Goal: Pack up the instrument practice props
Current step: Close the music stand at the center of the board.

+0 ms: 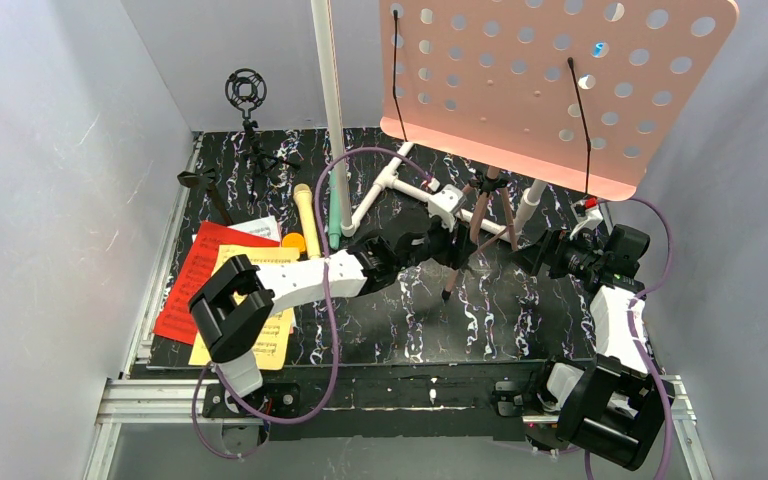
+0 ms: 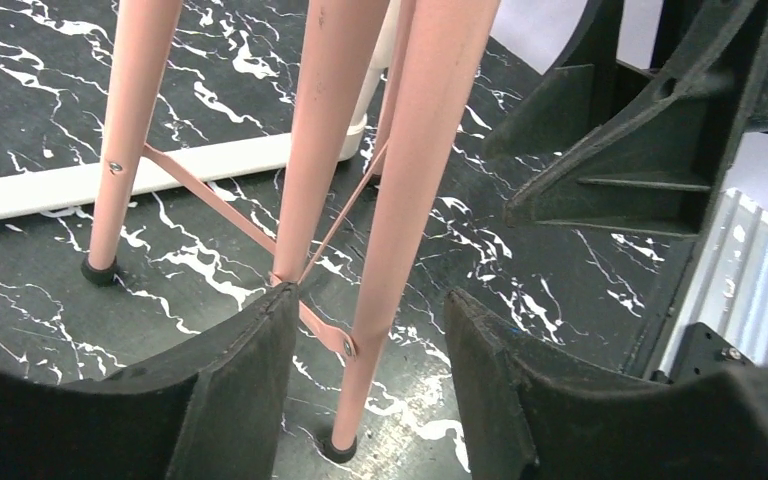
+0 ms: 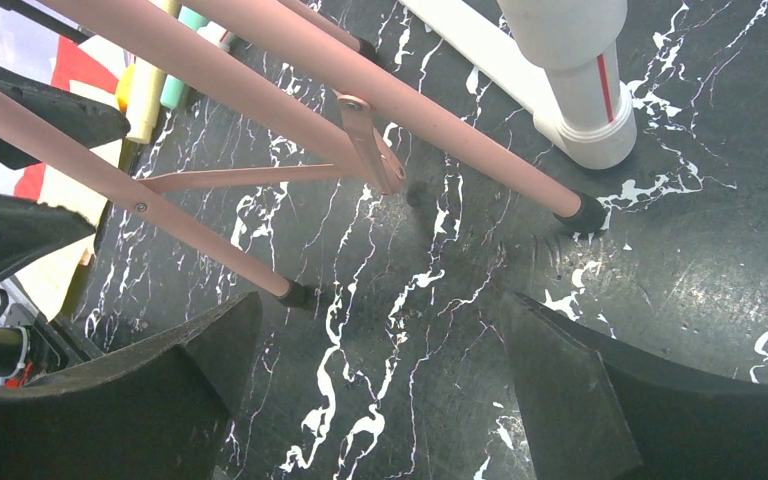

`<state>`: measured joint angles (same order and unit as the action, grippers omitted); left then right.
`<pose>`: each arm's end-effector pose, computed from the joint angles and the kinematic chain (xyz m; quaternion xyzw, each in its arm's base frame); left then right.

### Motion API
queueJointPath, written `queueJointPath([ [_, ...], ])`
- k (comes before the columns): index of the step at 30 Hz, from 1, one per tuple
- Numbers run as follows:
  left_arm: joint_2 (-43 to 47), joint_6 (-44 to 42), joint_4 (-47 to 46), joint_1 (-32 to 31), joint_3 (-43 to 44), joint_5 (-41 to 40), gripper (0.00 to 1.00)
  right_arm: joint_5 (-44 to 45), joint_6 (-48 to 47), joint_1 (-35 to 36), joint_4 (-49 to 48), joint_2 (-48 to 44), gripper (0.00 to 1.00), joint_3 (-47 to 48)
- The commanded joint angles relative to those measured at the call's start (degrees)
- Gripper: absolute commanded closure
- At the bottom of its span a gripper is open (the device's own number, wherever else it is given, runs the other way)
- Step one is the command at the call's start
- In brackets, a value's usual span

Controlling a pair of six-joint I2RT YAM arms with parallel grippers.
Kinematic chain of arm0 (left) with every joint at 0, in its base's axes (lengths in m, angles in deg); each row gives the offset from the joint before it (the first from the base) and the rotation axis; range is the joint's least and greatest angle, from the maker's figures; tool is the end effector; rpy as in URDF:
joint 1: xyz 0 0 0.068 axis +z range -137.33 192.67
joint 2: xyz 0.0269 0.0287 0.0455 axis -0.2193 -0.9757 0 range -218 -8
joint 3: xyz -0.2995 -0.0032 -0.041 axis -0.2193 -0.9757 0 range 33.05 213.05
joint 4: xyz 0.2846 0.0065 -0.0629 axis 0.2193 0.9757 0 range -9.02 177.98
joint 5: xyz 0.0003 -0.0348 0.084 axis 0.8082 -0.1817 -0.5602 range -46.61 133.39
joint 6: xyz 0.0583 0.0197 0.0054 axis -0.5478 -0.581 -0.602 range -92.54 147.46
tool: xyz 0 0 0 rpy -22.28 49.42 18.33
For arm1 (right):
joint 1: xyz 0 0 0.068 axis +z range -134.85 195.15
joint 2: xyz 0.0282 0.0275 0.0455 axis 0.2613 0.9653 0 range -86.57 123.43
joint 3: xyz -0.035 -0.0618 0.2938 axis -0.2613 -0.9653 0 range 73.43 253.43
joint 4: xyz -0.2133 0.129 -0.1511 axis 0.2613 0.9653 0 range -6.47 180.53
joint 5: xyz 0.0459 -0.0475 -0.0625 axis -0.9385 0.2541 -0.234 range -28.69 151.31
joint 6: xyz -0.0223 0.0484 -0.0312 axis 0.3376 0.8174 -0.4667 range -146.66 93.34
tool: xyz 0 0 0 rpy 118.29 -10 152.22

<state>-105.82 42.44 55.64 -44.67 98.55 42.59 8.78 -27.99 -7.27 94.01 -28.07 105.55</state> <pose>0.2411 -0.3750 0.2931 0.2662 0.6999 -0.3869 0.5381 0.2201 -0.0507 0.2338 -0.0478 0.8247 0.3048 0.4739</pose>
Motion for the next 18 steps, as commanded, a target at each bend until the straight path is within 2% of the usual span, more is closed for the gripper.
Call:
queueJointPath([
  [1,-0.6,-1.9,-1.5,-1.1,3.2,-4.8,0.49,-1.0,-1.0,0.2,-0.8,-0.4,0.02,0.2],
  [6,-1.3,-5.8,-1.5,-3.3,4.6,-9.8,0.53,-1.2,-1.0,0.2,-0.8,-0.3,0.02,0.2],
  [18,-5.6,-10.5,-1.5,-8.5,10.3,-31.4,0.63,-1.1,-1.0,0.2,-0.7,-0.4,0.02,0.2],
])
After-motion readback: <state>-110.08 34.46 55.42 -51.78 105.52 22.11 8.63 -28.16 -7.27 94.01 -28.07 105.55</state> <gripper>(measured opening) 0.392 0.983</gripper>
